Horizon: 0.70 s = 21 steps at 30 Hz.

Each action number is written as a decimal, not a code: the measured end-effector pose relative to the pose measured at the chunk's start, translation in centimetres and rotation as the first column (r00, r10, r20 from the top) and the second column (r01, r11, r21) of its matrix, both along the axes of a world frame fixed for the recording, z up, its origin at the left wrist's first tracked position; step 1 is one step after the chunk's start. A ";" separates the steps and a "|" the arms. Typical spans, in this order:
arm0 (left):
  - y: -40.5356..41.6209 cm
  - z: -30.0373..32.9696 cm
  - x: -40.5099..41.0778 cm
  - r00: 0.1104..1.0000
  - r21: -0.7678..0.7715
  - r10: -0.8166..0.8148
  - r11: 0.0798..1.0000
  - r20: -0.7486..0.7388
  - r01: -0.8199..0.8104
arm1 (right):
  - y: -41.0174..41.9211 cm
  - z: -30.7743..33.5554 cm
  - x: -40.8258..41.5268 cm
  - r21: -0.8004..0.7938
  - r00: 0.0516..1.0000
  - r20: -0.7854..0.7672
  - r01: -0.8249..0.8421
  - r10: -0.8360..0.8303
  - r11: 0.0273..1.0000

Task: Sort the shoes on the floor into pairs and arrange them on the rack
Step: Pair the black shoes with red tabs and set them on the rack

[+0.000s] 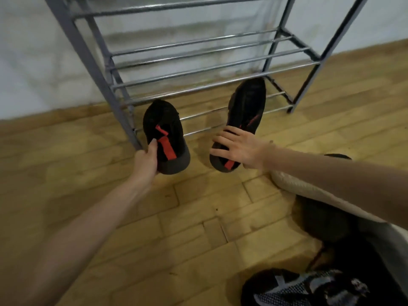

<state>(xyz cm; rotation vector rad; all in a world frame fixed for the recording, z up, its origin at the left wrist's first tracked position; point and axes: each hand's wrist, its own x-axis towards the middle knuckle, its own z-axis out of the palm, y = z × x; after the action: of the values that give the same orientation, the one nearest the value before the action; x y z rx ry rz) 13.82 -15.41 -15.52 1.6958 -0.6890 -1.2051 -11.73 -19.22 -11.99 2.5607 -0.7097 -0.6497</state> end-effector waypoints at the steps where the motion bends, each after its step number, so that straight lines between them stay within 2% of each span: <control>1: -0.8 -0.3 0.1 1.000 -0.003 0.019 1.000 0.008 -0.019 | -1.3 -0.2 0.6 0.000 0.999 0.001 -0.045 0.045 0.999; 5: -3.4 -1.0 0.9 0.996 -0.004 0.060 0.998 0.060 -0.060 | -6.0 -1.1 2.5 -0.046 0.970 0.006 -0.243 0.243 0.969; 8: -4.7 -1.1 1.3 0.993 -0.009 0.079 0.997 0.092 -0.079 | -8.5 -1.1 3.8 -0.070 0.952 0.036 -0.301 0.304 0.951; 17: -7.0 -1.5 1.9 0.984 0.025 0.117 0.992 0.134 -0.122 | -12.1 -1.9 5.6 -0.072 0.944 0.083 -0.313 0.318 0.947; 21: -7.5 -0.7 0.9 0.978 0.072 0.172 0.981 0.122 -0.182 | -11.7 -1.8 5.6 -0.083 0.971 0.104 -0.209 0.217 0.974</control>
<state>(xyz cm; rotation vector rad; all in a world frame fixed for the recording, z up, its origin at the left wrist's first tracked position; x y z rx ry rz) 14.70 -22.95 -16.25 1.8656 -0.5494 -1.0297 -6.10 -30.97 -13.82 2.5755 -0.4729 -0.4060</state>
